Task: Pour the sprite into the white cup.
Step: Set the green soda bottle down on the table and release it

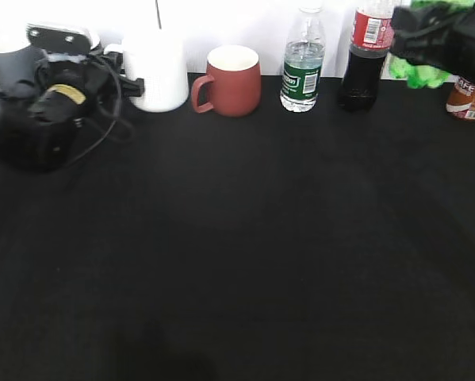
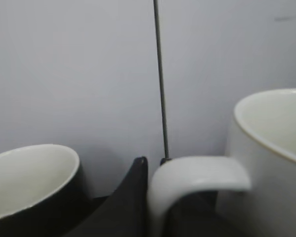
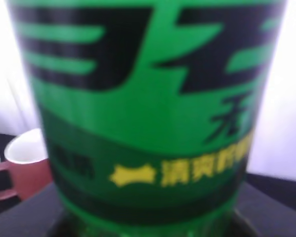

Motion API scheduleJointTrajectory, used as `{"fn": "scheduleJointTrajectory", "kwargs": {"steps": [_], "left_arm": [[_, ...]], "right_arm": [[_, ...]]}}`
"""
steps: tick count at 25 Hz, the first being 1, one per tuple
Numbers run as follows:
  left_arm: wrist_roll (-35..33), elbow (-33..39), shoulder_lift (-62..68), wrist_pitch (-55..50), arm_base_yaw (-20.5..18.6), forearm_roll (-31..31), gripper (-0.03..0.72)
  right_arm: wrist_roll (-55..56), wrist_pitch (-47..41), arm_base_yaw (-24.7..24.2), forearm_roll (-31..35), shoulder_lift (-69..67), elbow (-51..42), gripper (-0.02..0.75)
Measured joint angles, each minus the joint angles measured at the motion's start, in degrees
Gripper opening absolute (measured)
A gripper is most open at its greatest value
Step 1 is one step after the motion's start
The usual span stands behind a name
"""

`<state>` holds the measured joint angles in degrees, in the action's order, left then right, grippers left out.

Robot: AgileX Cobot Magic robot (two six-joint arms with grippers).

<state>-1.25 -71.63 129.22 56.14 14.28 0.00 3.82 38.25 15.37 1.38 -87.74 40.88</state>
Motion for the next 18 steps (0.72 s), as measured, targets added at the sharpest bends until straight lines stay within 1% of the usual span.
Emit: {"fn": "scheduleJointTrajectory", "kwargs": {"steps": [3, 5, 8, 9, 11, 12, 13, 14, 16, 18], "left_arm": [[0.0, -7.1, 5.2, -2.3, 0.0, -1.2, 0.039], [0.0, -10.9, 7.8, -5.1, 0.0, -1.3, 0.039], [0.5, -13.5, 9.9, -5.9, 0.0, -1.6, 0.041], [0.8, -13.6, 9.9, -6.2, 0.0, -1.7, 0.055], [1.3, -13.9, 9.9, -6.8, 0.0, -1.7, 0.161], [1.3, -14.0, 9.9, -7.4, 0.1, -1.5, 0.218], [1.3, -13.9, 9.9, -7.9, 0.3, -1.5, 0.255], [1.3, -12.7, 9.6, -7.6, 0.5, -1.9, 0.276], [1.3, -7.2, 6.8, -5.5, 0.9, -1.8, 0.286], [1.3, -0.9, 3.6, -1.4, 1.0, -1.6, 0.293]], "right_arm": [[0.0, 0.4, 0.0, 0.3, -2.9, 0.0, 0.378], [0.0, 2.4, 0.0, 0.4, -3.0, 0.0, 0.378], [0.0, 3.3, 0.0, 0.4, -3.0, 0.0, 0.378], [0.0, 3.4, 0.0, 0.4, -3.0, 0.0, 0.378], [0.0, 3.6, 0.0, 0.4, -3.0, 0.0, 0.378], [0.0, 3.7, 0.0, 0.4, -3.0, 0.0, 0.378], [-0.1, 3.8, 0.0, 0.4, -3.0, 0.0, 0.378], [-0.2, 3.8, 0.0, 0.4, -3.0, 0.0, 0.378], [-0.4, 3.8, 0.0, 1.0, -3.0, 0.0, 0.378], [-1.4, 3.8, 0.0, 2.7, -3.0, 0.0, 0.378]]}}
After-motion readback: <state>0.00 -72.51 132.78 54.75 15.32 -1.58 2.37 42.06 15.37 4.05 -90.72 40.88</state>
